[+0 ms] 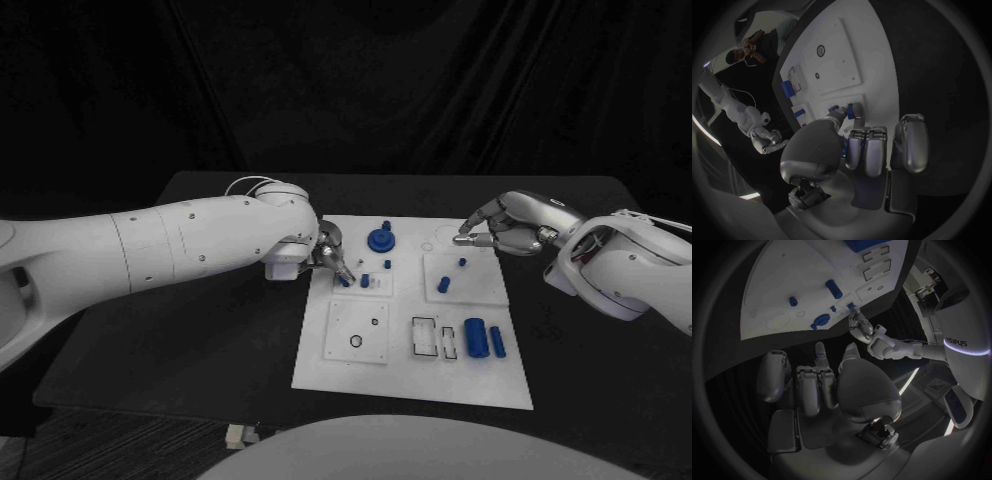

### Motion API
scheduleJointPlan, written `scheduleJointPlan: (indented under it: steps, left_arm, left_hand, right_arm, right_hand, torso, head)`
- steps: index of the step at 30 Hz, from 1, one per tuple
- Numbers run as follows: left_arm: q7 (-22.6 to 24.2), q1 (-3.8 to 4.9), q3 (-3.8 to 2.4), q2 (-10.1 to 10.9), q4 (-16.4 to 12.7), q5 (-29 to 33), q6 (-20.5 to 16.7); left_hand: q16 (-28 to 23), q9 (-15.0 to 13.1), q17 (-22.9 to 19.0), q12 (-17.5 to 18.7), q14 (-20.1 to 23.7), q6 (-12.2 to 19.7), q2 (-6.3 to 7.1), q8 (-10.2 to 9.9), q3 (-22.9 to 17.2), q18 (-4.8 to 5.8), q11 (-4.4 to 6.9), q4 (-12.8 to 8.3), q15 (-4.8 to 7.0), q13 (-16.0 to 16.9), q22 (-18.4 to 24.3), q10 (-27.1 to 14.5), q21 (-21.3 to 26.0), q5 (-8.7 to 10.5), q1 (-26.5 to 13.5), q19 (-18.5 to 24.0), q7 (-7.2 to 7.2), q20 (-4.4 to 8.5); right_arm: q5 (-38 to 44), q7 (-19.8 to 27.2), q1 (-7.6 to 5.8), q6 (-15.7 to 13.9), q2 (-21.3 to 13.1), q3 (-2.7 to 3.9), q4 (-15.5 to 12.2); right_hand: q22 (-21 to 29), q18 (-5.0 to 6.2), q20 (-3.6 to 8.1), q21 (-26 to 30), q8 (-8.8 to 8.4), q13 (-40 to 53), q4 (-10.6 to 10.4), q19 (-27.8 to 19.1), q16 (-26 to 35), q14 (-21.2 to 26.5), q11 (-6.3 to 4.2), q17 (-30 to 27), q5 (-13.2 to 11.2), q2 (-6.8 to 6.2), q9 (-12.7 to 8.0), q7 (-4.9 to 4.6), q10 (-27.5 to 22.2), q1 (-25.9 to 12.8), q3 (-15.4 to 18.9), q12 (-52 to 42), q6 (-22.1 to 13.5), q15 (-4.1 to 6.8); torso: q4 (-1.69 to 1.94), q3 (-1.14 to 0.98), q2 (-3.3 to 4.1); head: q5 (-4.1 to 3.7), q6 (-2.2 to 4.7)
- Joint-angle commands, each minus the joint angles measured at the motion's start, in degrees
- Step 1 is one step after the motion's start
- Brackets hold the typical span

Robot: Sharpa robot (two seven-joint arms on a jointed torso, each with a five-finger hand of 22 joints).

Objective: Assemble the parts on the task board

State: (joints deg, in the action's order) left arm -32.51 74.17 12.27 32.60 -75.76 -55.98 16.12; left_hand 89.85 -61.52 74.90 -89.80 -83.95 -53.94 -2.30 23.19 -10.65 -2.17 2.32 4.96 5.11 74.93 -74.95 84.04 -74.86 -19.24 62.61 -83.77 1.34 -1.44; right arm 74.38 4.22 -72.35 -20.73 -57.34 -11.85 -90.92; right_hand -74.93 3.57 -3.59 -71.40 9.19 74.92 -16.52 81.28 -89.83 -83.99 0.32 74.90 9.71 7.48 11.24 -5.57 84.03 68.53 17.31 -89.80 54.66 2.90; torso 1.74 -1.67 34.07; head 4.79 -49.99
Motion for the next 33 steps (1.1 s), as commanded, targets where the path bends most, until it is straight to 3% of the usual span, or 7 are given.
scheduleJointPlan:
  steps: [1, 2, 4, 18, 20, 22, 33]
  left_arm:
    - [0.6, -0.11, -0.04, -0.2, 0.0, 0.1, 0.7]
    - [0.5, -0.11, -0.04, -0.2, 0.0, 0.1, 0.7]
    - [0.5, -0.11, -0.04, -0.3, 0.1, 0.1, 0.9]
    - [0.4, -0.12, -0.04, -0.7, 0.3, 0.1, 1.4]
    - [0.4, -0.12, -0.04, -0.8, 0.3, 0.1, 1.4]
    - [0.4, -0.12, -0.04, -0.9, 0.4, 0.1, 1.4]
    - [0.3, -0.13, -0.04, -1.2, 0.7, 0.1, 1.4]
  left_hand:
    - [0.2, 0.2, 15.1, -0.2, -6.1, 0.2, 0.31, -0.4, -1.3, -1.02, 0.57, -0.5, 0.41, 15.1, -10.1, 6.0, 0.3, -3.07, 0.8, 0.2, -0.16, 0.41]
    - [0.2, 0.2, 15.1, -0.2, -6.1, 0.1, 0.49, -0.7, -2.5, -1.03, 0.59, -0.9, 0.43, 15.1, -10.1, 6.0, 0.4, -4.70, 1.0, 0.2, -0.19, 0.45]
    - [0.2, 0.2, 15.1, -0.2, -6.1, -0.1, 0.67, -1.0, -4.1, -1.04, 0.63, -1.4, 0.44, 15.1, -10.2, 6.0, 0.5, -4.99, 1.2, 0.2, -0.22, 0.47]
    - [0.2, -0.5, 15.1, -0.2, -6.1, -3.4, 2.04, -0.3, -9.1, -0.94, 1.21, -2.6, 0.91, 15.1, -10.6, 6.0, 0.2, -4.00, -0.1, -0.2, -0.92, 0.81]
    - [0.2, -0.6, 15.1, -0.2, -6.1, -3.7, 2.25, -0.4, -9.5, -0.93, 1.27, -2.6, 1.00, 15.1, -10.6, 6.0, 0.2, -2.91, -0.6, -0.3, -0.96, 0.87]
    - [0.2, -0.8, 15.1, -0.2, -6.1, -4.3, 2.35, -0.4, -9.4, -0.90, 1.32, -2.0, 1.13, 15.1, -10.7, 6.0, 0.2, 3.45, -1.8, -0.3, -1.15, 0.93]
    - [0.2, -0.8, 15.1, -0.2, -6.1, -4.7, 2.39, -1.2, -8.0, -0.91, 1.20, -0.3, 0.98, 15.1, -10.8, 6.0, 0.4, 8.79, -3.9, -0.4, -0.89, 0.97]
  right_arm:
    - [0.1, -0.5, 0.14, 0.3, 0.0, 0.03, -0.1]
    - [0.1, -0.5, 0.14, 0.3, 0.0, 0.03, -0.1]
    - [0.1, -0.5, 0.14, 0.3, -0.1, 0.03, -0.1]
    - [0.1, -0.5, 0.14, 0.4, 0.0, 0.03, -0.1]
    - [0.1, -0.5, 0.14, 0.4, 0.0, 0.03, -0.1]
    - [0.1, -0.5, 0.14, 0.4, 0.0, 0.03, -0.1]
    - [0.1, -0.5, 0.15, 0.5, 0.0, 0.03, -0.1]
  right_hand:
    - [-9.6, 0.52, -0.14, 0.2, -0.28, 15.1, -0.1, -0.4, -0.2, -6.0, 0.42, 15.1, 0.4, 0.38, -0.1, -0.18, 6.0, 0.2, 0.4, -0.2, 0.4, -0.26]
    - [-9.6, 0.51, -0.15, 0.2, -0.29, 15.1, -0.1, -0.4, -0.2, -6.0, 0.42, 15.1, 0.5, 0.42, -0.1, -0.18, 6.0, 0.3, 0.5, -0.2, 0.4, -0.26]
    - [-9.6, 0.52, -0.16, 0.2, -0.34, 15.1, 0.0, -0.4, -0.2, -6.0, 0.43, 15.1, 1.0, 0.53, -0.1, -0.19, 6.0, 0.4, 0.6, -0.2, 0.4, -0.28]
    - [-9.6, 0.53, -0.18, 0.3, -0.39, 15.1, 0.0, -0.4, -0.2, -6.0, 0.45, 15.1, 1.7, 0.67, -0.1, -0.19, 6.0, 0.5, 0.7, -0.2, 0.5, -0.29]
    - [-9.6, 0.53, -0.18, 0.3, -0.39, 15.1, 0.0, -0.4, -0.2, -6.0, 0.45, 15.1, 1.7, 0.67, -0.1, -0.19, 6.0, 0.5, 0.7, -0.2, 0.5, -0.29]
    - [-9.6, 0.53, -0.18, 0.3, -0.39, 15.1, 0.0, -0.4, -0.2, -6.0, 0.45, 15.1, 1.7, 0.67, -0.1, -0.19, 6.0, 0.5, 0.7, -0.2, 0.5, -0.29]
    - [-9.6, 0.52, -0.18, 0.3, -0.39, 15.1, 0.0, -0.4, -0.2, -6.0, 0.45, 15.1, 1.8, 0.68, -0.1, -0.19, 6.0, 0.5, 0.7, -0.2, 0.5, -0.29]
  torso:
    - [0.00, -0.01, 0.04]
    - [-0.01, -0.02, 0.03]
    - [-0.02, -0.02, 0.02]
    - [0.01, -0.01, 0.01]
    - [0.01, 0.00, 0.00]
    - [0.00, 0.00, 0.01]
    - [-0.02, 0.01, 0.00]
  head:
    - [0.00, -0.01]
    - [0.04, -0.01]
    - [0.00, -0.01]
    - [0.06, -0.01]
    - [0.12, -0.01]
    - [0.10, -0.01]
    - [0.13, -0.01]
